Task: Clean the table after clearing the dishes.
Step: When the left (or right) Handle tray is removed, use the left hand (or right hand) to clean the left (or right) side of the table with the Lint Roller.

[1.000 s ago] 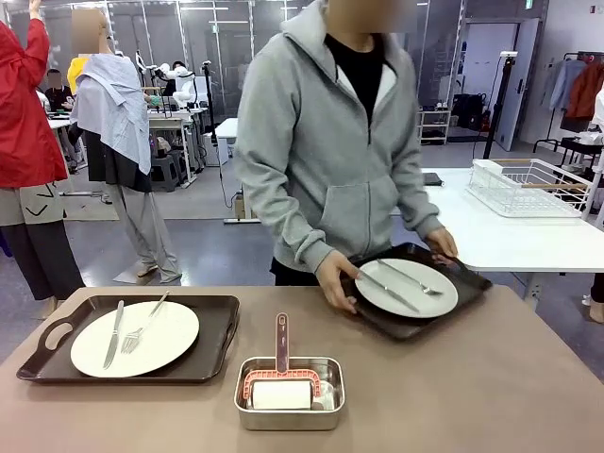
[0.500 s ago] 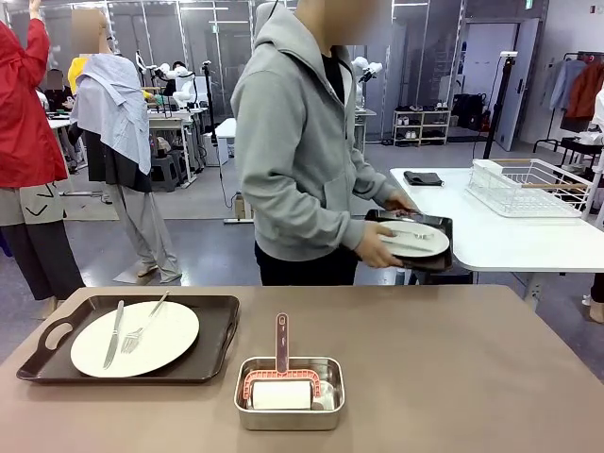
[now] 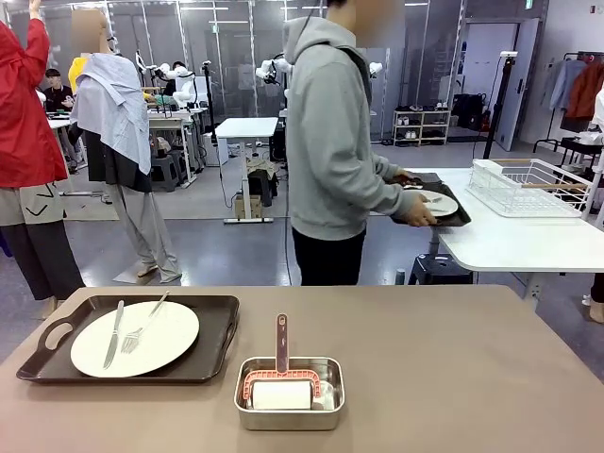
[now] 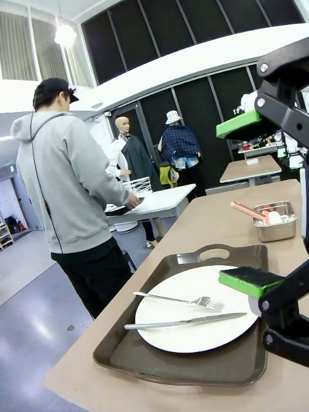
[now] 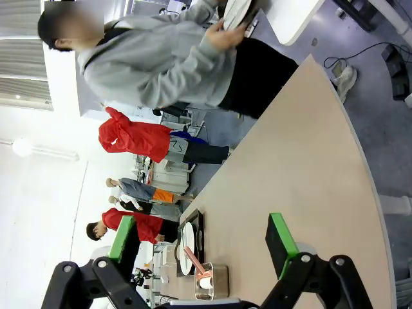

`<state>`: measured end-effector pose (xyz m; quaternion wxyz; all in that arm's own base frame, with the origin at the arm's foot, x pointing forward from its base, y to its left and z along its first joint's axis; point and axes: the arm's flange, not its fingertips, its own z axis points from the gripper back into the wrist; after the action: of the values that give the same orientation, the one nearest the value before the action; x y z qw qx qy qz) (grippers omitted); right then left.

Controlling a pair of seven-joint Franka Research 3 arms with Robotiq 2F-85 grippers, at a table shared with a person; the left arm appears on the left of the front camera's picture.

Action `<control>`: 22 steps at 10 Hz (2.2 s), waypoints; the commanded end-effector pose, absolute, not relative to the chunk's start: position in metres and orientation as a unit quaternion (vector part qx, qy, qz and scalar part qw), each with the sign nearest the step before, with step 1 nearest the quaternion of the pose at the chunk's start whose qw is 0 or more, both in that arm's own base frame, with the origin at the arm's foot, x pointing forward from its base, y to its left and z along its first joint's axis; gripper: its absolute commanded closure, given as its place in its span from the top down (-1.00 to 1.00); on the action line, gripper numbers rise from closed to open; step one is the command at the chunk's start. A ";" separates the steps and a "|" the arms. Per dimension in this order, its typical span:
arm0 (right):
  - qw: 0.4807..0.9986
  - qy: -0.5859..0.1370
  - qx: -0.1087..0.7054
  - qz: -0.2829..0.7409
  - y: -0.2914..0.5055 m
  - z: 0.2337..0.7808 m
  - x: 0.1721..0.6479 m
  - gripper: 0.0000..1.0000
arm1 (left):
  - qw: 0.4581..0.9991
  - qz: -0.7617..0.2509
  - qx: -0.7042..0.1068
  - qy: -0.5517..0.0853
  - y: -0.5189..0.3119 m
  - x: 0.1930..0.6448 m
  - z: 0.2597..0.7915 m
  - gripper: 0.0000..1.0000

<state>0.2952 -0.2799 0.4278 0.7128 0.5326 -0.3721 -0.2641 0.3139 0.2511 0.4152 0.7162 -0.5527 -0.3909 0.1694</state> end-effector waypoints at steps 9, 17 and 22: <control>0.853 -0.226 0.467 0.057 0.020 0.474 0.426 1.00 | 0.708 0.168 -0.559 -0.397 0.256 0.314 0.418 1.00; 0.860 -0.198 0.456 0.117 0.089 0.463 0.418 1.00 | 0.708 0.168 -0.559 -0.397 0.256 0.314 0.418 1.00; 0.877 -0.144 0.387 0.245 0.133 0.478 0.470 1.00 | 0.708 0.168 -0.559 -0.397 0.256 0.314 0.418 1.00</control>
<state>0.4369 0.1090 0.4665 0.8717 0.4186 -0.1728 0.1873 0.3135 0.2516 0.4153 0.7158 -0.5532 -0.3910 0.1694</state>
